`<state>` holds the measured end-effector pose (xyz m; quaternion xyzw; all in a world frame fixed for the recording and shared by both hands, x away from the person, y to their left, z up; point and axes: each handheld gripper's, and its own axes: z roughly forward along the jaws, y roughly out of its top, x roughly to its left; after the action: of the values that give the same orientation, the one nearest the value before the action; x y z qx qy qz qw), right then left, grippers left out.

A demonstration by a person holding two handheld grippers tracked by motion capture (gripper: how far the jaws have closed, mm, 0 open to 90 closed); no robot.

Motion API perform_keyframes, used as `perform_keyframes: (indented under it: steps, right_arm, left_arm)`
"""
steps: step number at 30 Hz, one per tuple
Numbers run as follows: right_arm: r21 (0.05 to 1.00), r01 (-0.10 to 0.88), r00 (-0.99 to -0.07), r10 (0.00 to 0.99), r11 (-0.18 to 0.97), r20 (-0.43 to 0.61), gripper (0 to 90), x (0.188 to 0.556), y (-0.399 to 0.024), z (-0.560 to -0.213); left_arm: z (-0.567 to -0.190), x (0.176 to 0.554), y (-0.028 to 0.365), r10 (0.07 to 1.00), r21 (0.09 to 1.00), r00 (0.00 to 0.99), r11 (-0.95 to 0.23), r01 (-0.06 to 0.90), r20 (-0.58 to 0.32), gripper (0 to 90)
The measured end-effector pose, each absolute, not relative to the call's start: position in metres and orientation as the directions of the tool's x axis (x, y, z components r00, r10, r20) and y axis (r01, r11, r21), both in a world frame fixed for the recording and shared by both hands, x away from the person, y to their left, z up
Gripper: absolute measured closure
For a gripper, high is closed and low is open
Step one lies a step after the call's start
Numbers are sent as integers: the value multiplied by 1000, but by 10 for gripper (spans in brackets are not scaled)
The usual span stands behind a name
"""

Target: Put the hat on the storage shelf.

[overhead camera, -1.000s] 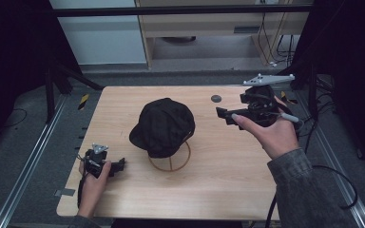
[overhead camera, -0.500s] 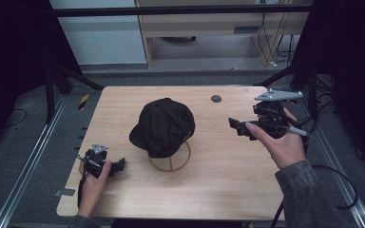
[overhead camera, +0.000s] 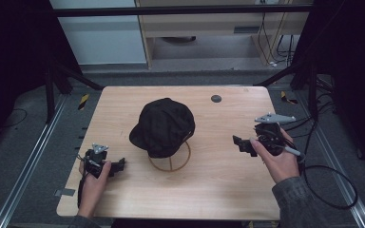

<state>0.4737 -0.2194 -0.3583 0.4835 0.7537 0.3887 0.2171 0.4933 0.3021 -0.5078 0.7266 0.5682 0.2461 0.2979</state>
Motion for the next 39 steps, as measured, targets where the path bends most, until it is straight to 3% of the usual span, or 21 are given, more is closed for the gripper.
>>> perform_keyframes:
  steps: [21,39]
  right_arm:
    - [730,644,-415,906,229,82,110,470,-222,-434]
    - [694,667,-442,894,270,78,101,474,-195,-479]
  left_arm:
    - [-508,493,302,972,712,234,-177,679,19,0]
    - [-508,493,302,972,713,233,-177,679,19,0]
